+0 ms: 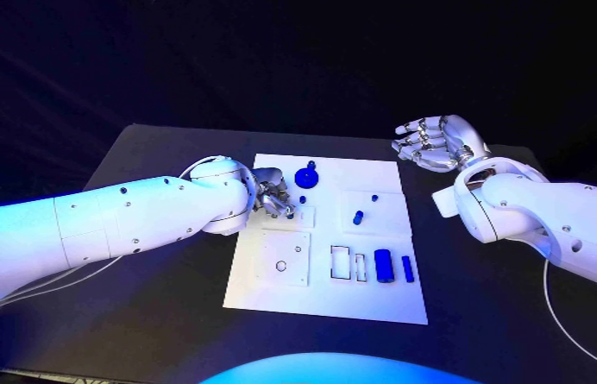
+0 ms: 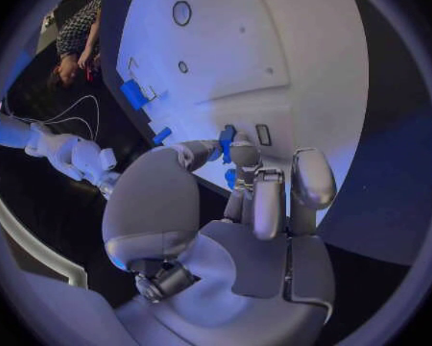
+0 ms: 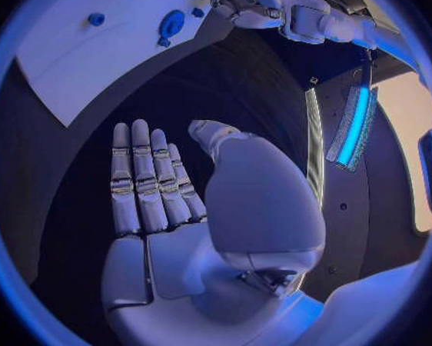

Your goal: Assemble the parts on the task board

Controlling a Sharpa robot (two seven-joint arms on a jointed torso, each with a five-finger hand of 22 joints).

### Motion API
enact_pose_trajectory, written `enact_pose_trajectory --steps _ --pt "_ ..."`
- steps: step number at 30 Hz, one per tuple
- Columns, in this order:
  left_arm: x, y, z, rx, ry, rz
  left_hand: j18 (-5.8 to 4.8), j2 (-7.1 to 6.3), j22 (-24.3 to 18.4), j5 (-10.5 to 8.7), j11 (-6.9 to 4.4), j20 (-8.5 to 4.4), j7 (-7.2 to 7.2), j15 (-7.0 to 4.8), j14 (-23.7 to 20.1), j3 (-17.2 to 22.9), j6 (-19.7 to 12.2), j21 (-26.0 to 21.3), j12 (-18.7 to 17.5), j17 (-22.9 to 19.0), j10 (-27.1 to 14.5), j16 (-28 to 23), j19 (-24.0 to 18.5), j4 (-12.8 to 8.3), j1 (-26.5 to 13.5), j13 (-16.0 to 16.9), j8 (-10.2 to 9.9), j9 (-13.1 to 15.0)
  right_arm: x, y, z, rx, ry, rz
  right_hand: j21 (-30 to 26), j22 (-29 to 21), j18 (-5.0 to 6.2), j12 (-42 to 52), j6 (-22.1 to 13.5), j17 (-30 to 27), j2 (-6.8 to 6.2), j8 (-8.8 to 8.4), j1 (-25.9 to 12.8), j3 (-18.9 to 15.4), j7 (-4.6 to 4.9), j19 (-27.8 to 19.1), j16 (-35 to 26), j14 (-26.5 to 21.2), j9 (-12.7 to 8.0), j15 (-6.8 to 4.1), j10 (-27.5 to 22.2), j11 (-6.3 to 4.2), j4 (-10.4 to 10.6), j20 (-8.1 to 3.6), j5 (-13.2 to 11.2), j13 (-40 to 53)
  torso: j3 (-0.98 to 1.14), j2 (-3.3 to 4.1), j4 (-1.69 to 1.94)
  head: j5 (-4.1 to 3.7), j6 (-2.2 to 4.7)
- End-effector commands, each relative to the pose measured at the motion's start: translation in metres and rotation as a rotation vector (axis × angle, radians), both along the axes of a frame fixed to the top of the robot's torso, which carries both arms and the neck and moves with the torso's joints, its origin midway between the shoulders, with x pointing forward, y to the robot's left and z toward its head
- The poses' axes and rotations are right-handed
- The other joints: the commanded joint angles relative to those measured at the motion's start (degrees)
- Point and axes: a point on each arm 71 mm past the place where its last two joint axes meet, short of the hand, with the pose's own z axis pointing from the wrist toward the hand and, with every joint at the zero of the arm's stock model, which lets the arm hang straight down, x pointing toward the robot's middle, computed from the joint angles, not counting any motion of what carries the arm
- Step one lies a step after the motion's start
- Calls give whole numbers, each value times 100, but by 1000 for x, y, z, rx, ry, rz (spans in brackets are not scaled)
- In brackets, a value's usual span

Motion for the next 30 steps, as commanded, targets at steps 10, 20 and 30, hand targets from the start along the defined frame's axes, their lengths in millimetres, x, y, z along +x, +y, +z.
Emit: enact_pose_trajectory --steps 10,20,30 --pt "-5 -3 -5 8 43 -30 -78 -12 41 72 -5 -22 -19 -28 451 1285 71 44 28 925 64 50 53 -1312 25 33 22 1 -1 2 0 -5 0 21 -37 -19 21 -24 -35 -9 9 -36 -89 -22 229 -6 -24 -21 -7 4 -5 36 24 37 33 -3 6 3 -2 -16 -12" --pt "-4 -3 -4 -10 36 -15 -79 -15 41 82 -7 -23 -24 -29 454 1278 88 45 44 935 89 55 50 -1287 -8 56 21 -4 -1 2 0 -5 1 19 -38 -23 22 -24 -35 -10 12 -35 -93 -22 229 -5 -26 -21 -7 4 -6 36 26 37 39 -3 9 3 -3 -25 -14" --pt "-3 -4 -5 -27 46 -4 -85 -25 78 53 -41 -35 -75 -47 481 1186 184 59 126 1031 207 106 58 -1180 -154 160 60 0 -1 2 0 -5 2 20 -40 -29 22 -24 -35 -12 13 -35 -96 -22 228 -4 -28 -20 -7 4 -7 36 27 38 48 -3 7 2 0 -30 -21"
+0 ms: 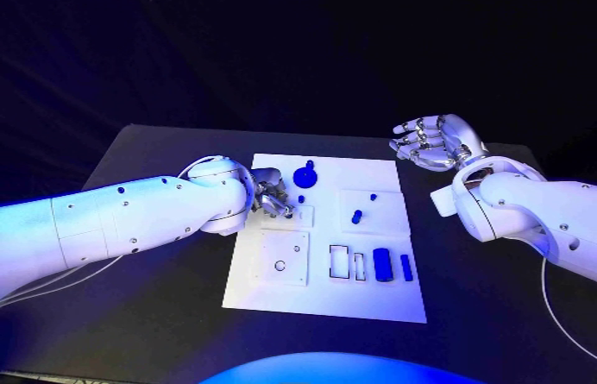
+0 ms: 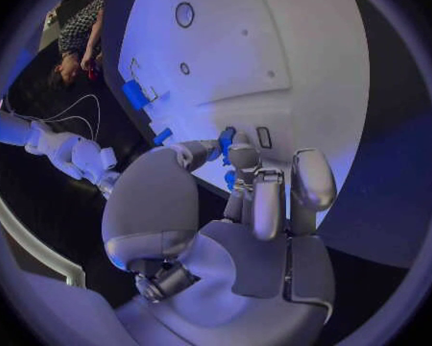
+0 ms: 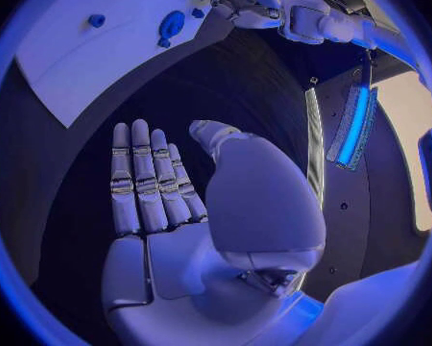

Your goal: Assemble the parts on the task board

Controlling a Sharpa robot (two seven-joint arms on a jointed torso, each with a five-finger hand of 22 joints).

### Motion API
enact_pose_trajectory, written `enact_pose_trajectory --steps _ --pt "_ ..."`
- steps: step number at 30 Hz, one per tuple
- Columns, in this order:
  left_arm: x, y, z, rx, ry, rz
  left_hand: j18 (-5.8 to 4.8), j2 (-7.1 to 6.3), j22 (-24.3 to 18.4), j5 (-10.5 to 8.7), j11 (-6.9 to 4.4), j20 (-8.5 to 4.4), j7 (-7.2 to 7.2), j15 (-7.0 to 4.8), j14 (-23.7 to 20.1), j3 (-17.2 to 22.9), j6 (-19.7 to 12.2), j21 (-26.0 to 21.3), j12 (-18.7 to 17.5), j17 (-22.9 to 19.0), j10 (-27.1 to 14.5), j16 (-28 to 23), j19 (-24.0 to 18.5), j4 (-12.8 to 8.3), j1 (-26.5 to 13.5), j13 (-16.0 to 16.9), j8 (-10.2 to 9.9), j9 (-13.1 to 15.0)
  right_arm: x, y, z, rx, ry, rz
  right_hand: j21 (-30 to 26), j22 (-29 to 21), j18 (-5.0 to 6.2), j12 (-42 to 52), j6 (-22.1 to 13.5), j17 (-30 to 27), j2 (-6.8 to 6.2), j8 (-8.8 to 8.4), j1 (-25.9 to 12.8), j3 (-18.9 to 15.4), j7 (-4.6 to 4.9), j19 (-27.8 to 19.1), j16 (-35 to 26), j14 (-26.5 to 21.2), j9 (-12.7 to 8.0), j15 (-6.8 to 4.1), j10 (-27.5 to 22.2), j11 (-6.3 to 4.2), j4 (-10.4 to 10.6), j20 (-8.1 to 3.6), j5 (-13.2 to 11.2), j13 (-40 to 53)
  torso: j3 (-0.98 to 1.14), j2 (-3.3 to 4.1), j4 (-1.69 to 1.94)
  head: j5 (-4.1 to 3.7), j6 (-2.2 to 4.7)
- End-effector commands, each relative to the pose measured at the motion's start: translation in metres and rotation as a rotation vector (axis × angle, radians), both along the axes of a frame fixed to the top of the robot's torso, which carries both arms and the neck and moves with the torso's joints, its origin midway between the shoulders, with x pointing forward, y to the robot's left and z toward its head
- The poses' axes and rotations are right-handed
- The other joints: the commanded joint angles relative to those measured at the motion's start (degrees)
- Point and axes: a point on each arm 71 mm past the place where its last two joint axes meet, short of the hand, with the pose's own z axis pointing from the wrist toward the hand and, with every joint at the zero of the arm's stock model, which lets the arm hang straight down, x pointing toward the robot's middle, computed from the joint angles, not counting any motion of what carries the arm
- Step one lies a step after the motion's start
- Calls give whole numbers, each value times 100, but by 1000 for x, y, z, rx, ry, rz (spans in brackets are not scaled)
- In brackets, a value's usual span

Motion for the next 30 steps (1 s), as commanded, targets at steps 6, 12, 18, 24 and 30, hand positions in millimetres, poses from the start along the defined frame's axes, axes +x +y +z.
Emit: enact_pose_trajectory --steps 6,12,18,24,30 --pt "-3 -5 -4 -24 42 -6 -103 -16 113 -9 -46 -35 -105 -72 508 1073 186 78 69 1131 123 92 90 -1126 -149 60 81 21 0 2 0 -6 -1 18 -20 -5 23 -24 -35 -7 14 -35 -50 -22 228 -4 -28 -20 -8 5 -7 36 27 38 15 -3 -1 0 -4 -2 -15" --pt "-2 -4 -5 -23 47 -5 -112 -51 159 6 -67 -50 -132 -88 521 1000 221 98 110 1179 172 117 117 -1113 -184 110 102 31 0 1 0 -6 -1 16 -23 -11 23 -24 -35 -9 14 -35 -53 -22 228 -3 -31 -20 -8 5 -8 36 27 39 24 -4 -3 -1 -2 -10 -27" --pt "-2 -4 -5 -20 48 -5 -122 -84 206 35 -92 -68 -165 -106 540 905 281 118 146 1252 224 154 145 -1090 -222 151 132 44 0 1 0 -6 -1 16 -25 -17 24 -24 -34 -10 15 -35 -53 -21 227 -2 -34 -20 -8 5 -9 35 25 39 36 -4 -6 -3 4 -15 -32" --pt "-1 -4 -5 -20 43 -2 -127 -95 228 51 -100 -73 -176 -111 546 879 294 128 162 1277 242 166 158 -1090 -225 172 137 47 0 0 0 -6 -1 16 -25 -17 24 -24 -34 -10 15 -35 -53 -21 227 -2 -34 -20 -8 5 -9 35 25 39 36 -4 -6 -1 6 -11 -39" --pt "0 -4 -5 -22 36 1 -134 -120 267 121 -122 -88 -201 -127 557 835 340 146 172 1320 271 188 182 -1118 -197 182 164 61 0 0 0 -6 0 16 -27 -23 24 -24 -33 -13 17 -35 -53 -19 227 0 -37 -19 -9 5 -10 35 24 40 50 -4 -5 -3 5 -13 -53"
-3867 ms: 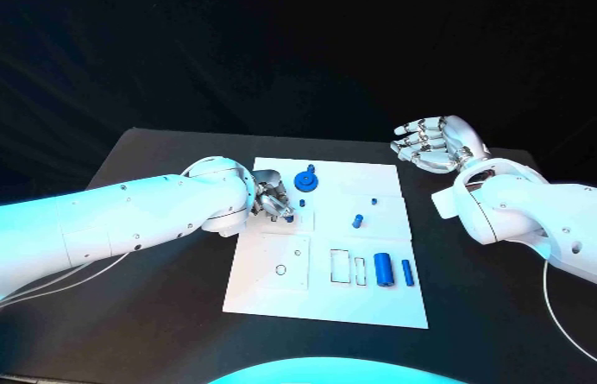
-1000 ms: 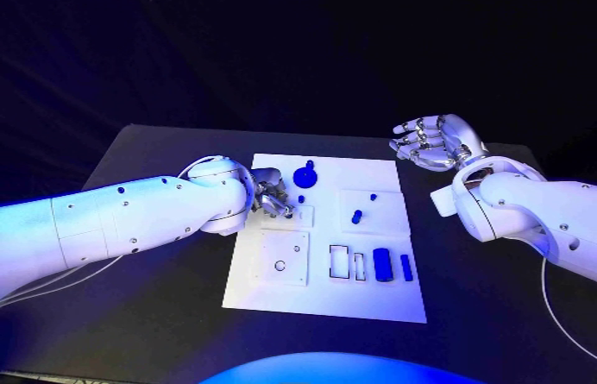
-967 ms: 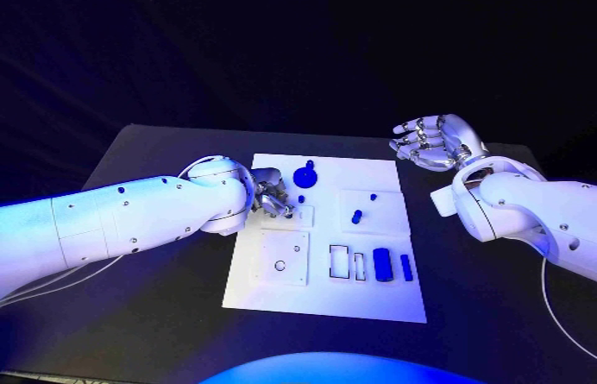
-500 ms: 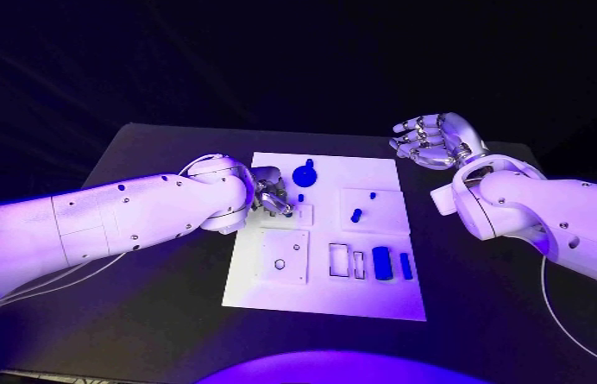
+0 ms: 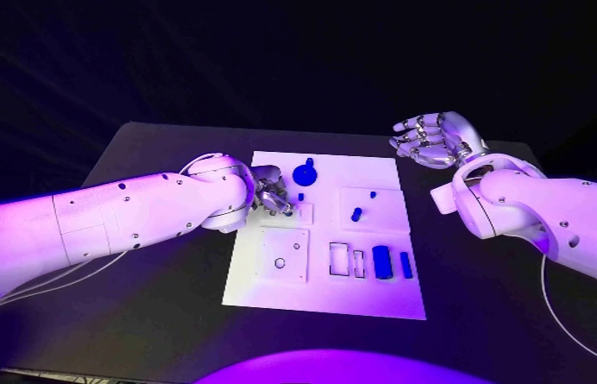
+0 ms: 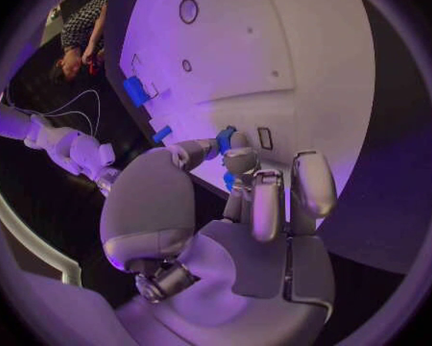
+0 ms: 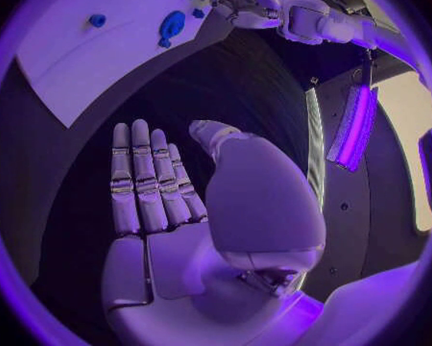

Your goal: Assemble the parts on the task board

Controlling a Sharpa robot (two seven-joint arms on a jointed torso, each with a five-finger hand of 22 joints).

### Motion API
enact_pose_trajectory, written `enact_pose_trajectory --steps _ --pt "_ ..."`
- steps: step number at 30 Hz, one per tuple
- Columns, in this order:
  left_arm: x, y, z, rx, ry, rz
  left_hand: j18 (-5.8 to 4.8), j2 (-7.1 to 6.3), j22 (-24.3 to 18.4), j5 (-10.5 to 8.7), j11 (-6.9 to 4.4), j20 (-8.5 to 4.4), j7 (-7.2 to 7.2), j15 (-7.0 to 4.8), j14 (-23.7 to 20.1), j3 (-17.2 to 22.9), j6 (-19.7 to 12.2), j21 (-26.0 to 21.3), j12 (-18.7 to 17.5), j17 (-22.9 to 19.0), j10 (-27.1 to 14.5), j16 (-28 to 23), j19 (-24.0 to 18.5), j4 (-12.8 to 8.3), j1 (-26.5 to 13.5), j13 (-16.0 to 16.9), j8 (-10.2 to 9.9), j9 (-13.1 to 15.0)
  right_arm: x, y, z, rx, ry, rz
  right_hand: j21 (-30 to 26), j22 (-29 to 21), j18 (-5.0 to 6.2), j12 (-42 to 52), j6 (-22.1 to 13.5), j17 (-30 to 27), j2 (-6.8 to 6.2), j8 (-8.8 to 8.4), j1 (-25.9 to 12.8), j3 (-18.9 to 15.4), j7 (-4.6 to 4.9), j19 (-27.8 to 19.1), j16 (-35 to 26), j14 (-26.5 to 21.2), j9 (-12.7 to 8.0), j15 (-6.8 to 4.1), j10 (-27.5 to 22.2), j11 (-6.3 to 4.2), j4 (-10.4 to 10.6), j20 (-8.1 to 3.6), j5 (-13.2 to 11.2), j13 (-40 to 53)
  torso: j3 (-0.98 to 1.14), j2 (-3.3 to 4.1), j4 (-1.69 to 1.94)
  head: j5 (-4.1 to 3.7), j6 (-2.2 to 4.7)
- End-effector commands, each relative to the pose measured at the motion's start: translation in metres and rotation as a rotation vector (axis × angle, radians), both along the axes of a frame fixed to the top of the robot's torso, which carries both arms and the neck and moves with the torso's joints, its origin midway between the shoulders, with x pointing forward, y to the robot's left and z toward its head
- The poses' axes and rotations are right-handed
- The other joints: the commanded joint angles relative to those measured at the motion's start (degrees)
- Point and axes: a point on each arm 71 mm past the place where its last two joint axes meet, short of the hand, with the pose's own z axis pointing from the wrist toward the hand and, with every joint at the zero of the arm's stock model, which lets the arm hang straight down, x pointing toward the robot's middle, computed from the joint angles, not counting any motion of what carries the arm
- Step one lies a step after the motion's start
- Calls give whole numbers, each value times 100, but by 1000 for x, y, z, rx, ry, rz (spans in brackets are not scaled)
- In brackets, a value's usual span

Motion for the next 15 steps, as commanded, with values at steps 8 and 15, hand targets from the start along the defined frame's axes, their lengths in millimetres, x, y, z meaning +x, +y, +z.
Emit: enact_pose_trajectory --steps 8,15 --pt "-2 -4 -3 -4 16 -15 -59 -56 106 48 -27 -20 -179 -66 574 513 265 70 80 1387 116 73 100 -695 -68 74 48 15 0 1 0 -6 -2 18 -31 -15 24 -24 -33 -10 21 -35 -53 -15 227 2 -41 -19 -10 5 -12 34 21 41 40 -4 0 0 -1 6 -20" --pt "-2 -4 -3 -2 14 -14 -65 -66 135 34 -41 -31 -199 -77 584 393 301 83 98 1428 138 93 117 -637 -100 93 54 19 0 1 0 -6 -2 17 -32 -21 25 -23 -32 -12 22 -35 -53 -14 227 3 -44 -18 -11 5 -13 34 19 41 53 -4 -1 -2 -4 4 -27"
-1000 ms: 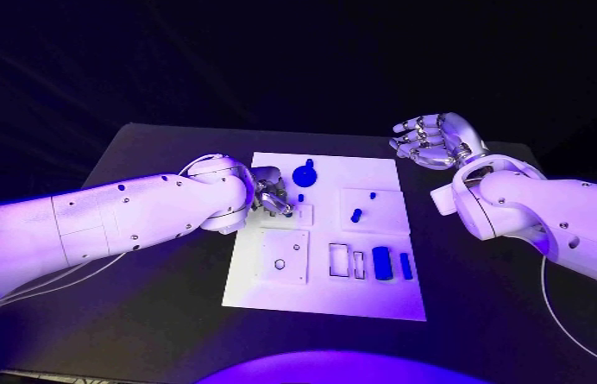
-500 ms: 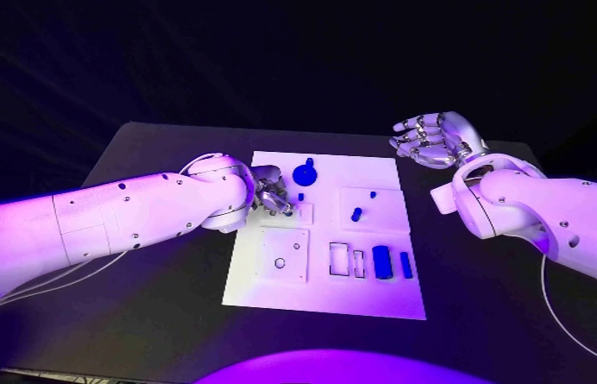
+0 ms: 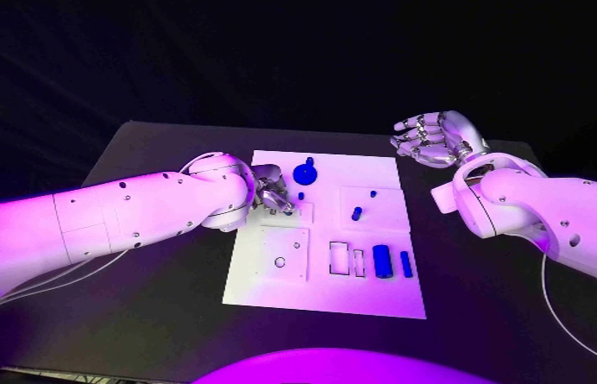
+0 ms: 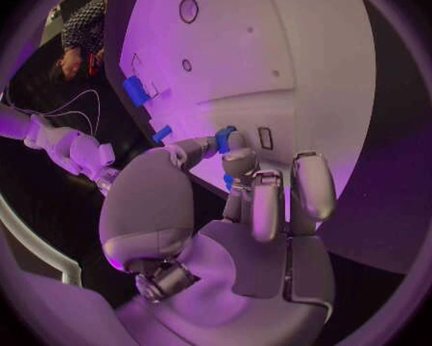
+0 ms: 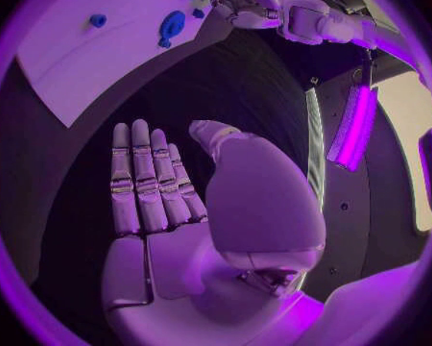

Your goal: Assemble the parts on the task board

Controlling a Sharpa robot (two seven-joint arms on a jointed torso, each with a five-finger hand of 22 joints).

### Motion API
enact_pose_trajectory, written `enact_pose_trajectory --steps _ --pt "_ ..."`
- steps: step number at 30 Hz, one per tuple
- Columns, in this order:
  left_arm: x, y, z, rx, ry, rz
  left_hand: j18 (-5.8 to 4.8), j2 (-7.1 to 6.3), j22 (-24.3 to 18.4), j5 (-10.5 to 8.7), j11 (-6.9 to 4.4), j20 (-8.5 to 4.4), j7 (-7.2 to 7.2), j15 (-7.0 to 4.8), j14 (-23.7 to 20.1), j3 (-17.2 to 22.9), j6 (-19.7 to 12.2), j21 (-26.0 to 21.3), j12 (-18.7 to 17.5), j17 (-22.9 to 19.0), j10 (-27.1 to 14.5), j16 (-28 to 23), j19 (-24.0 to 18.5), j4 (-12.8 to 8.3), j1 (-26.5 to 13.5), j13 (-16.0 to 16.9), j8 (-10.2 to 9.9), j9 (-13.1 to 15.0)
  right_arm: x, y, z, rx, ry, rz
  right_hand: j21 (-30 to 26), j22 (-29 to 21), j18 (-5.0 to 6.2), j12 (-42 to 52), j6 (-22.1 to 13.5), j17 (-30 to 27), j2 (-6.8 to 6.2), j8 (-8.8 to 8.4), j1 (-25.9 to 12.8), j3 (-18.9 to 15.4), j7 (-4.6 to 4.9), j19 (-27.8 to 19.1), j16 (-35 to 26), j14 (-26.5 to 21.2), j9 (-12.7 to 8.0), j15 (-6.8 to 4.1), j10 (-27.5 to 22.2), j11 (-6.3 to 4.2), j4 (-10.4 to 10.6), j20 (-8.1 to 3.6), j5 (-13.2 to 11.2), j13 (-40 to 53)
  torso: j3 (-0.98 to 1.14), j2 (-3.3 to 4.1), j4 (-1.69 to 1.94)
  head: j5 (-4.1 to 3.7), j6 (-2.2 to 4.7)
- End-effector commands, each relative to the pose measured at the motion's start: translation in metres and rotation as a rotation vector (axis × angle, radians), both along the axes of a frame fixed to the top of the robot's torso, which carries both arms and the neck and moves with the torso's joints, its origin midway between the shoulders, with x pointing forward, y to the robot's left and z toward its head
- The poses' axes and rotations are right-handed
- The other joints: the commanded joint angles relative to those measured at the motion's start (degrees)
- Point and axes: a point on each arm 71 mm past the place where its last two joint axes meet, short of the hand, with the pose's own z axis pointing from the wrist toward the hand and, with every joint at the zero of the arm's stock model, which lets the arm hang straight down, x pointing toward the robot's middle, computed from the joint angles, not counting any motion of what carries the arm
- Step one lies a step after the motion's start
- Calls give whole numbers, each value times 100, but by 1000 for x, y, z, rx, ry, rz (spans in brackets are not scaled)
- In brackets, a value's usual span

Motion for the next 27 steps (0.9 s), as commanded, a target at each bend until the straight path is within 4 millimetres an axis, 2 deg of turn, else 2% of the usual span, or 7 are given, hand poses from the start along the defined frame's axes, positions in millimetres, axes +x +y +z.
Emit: enact_pose_trajectory --steps 1,19,24,27 --pt "-2 -3 -3 -2 14 -15 -65 -5 13 -3 -3 0 -135 -36 584 482 158 18 30 1424 51 45 45 -537 -39 12 -13 -5 0 1 0 -6 -3 18 -33 -5 25 -23 -33 -7 22 -35 -53 -13 227 3 -22 -18 -6 5 -13 34 19 41 19 -3 -1 -1 -3 -2 -9" --pt "-1 -2 -2 1 6 -7 -81 57 90 -12 -26 -18 -166 -53 606 327 242 52 70 1505 101 82 90 -400 -87 55 -1 0 0 1 0 -6 -3 17 -36 -16 25 -22 -31 -10 23 -34 -53 -10 226 7 -27 -17 -7 4 -14 34 15 42 45 -3 -2 1 -3 9 -17" --pt "-1 -3 -2 -1 7 -8 -87 81 120 -88 -39 -30 -185 -65 606 -32 308 62 78 1505 119 82 106 -114 -289 61 -13 0 0 1 0 -6 -3 18 -36 -16 25 -22 -31 -10 23 -34 -53 -10 226 7 -27 -17 -7 4 -14 34 15 42 45 -3 0 3 -1 6 -15" --pt "-1 -3 -2 -2 6 -7 -88 94 129 -103 -42 -37 -186 -67 606 -158 323 65 80 1505 120 82 111 -43 -316 62 -18 1 0 1 0 -6 -3 17 -36 -16 25 -22 -31 -10 23 -34 -53 -10 226 7 -27 -17 -7 4 -14 34 15 42 45 -3 0 3 0 6 -16"
